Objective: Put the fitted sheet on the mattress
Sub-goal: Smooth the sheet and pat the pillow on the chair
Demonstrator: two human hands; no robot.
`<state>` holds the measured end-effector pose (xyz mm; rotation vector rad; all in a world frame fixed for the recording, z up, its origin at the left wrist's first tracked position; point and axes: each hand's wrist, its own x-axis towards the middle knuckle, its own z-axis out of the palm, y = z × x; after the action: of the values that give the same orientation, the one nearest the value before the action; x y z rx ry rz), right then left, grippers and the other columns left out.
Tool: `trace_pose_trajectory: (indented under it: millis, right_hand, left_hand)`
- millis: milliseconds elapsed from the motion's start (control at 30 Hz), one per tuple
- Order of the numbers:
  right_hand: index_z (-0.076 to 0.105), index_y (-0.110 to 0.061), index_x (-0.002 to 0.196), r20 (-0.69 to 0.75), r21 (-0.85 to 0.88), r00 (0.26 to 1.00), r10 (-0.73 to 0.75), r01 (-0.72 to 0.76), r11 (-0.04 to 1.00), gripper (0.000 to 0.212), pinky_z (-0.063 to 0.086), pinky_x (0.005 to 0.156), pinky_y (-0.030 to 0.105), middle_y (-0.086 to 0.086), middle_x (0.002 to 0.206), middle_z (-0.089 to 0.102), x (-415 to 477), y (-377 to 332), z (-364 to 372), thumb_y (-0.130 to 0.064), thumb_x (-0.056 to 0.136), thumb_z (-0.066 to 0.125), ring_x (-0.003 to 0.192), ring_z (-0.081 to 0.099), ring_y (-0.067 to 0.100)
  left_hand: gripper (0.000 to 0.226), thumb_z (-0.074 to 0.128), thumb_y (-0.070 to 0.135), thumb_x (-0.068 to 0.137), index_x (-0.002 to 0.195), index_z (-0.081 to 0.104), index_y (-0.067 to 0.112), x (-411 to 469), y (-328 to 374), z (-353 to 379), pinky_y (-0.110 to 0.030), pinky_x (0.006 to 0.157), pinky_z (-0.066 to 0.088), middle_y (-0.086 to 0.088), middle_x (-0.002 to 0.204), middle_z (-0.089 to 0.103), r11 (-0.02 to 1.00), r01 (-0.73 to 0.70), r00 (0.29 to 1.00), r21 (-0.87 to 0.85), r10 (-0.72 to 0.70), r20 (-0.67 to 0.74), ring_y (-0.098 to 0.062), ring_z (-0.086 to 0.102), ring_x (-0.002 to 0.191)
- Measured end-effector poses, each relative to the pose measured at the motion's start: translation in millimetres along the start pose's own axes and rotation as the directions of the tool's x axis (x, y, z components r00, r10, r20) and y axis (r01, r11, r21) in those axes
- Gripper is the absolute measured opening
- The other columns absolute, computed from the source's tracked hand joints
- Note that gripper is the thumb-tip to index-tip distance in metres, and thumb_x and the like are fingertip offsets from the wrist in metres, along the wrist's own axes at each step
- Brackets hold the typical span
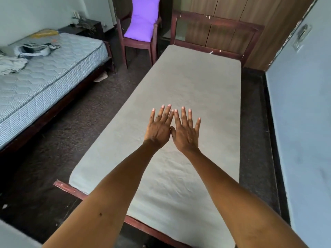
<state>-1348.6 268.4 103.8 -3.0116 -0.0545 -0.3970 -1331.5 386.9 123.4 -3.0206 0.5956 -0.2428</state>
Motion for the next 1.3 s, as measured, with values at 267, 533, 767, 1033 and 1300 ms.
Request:
trace_pose_trajectory:
  millis: [267, 533, 767, 1033, 1300]
  right_hand:
    - [0.037, -0.023, 0.145, -0.028, 0.088, 0.997, -0.077, 0.079, 0.993, 0.058, 0.015, 0.11, 0.059, 0.009, 0.154, 0.026, -6.0, -57.9, -2.6, -0.033, 0.09, 0.056, 0.143, 0.02, 0.037]
    - [0.056, -0.019, 0.131, -0.104, 0.044, 0.993, -0.054, 0.059, 0.997, 0.061, 0.031, 0.102, 0.06, 0.015, 0.14, 0.049, 4.8, -112.0, 7.4, -0.04, 0.076, 0.072, 0.129, 0.045, 0.038]
    - [0.051, -0.017, 0.135, -0.124, 0.027, 0.992, 0.034, -0.031, 0.999, 0.063, 0.028, 0.104, 0.06, 0.016, 0.144, 0.044, 49.3, -193.4, 41.1, -0.037, 0.079, 0.07, 0.132, 0.04, 0.039]
    - [0.045, -0.018, 0.14, -0.127, 0.052, 0.97, 0.206, -0.201, 0.978, 0.073, 0.029, 0.103, 0.061, 0.017, 0.146, 0.04, 110.6, -328.4, 62.2, -0.038, 0.076, 0.074, 0.131, 0.04, 0.041]
    - [0.036, -0.019, 0.145, -0.104, 0.034, 0.955, 0.277, -0.275, 0.961, 0.07, 0.022, 0.107, 0.061, 0.017, 0.151, 0.03, 145.0, -368.1, 64.2, -0.04, 0.085, 0.064, 0.137, 0.031, 0.042]
  left_hand:
    - [0.056, 0.022, 0.03, 0.102, 0.151, -0.003, 0.015, -45.2, -29.0, -12.0, -0.049, 0.111, -0.016, -0.008, 0.158, -0.008, 0.98, 0.197, 0.98, -0.029, -0.196, 0.025, -0.028, -0.009, 0.145]
    - [0.056, 0.032, 0.023, 0.098, 0.15, 0.014, 0.016, -64.2, -91.6, -10.9, -0.051, 0.112, -0.014, -0.008, 0.159, 0.006, 0.962, 0.271, 0.963, -0.041, -0.271, 0.009, -0.028, -0.001, 0.146]
    - [0.054, 0.031, 0.022, 0.096, 0.148, 0.021, 0.015, -48.8, -199.6, 0.7, -0.053, 0.114, -0.005, -0.008, 0.157, 0.014, 0.975, 0.224, 0.974, -0.009, -0.224, -0.029, -0.029, 0.008, 0.146]
    - [0.056, 0.027, 0.031, 0.099, 0.151, 0.012, 0.018, -33.6, -336.5, -5.7, -0.052, 0.114, -0.007, -0.008, 0.158, 0.007, 0.998, 0.052, 0.997, 0.02, -0.051, -0.06, -0.028, 0.004, 0.146]
    - [0.054, 0.025, 0.031, 0.1, 0.15, 0.013, 0.018, -18.6, -394.6, -7.7, -0.051, 0.115, -0.007, -0.008, 0.158, 0.008, 1.0, -0.016, 0.998, 0.013, 0.017, -0.063, -0.027, 0.006, 0.146]
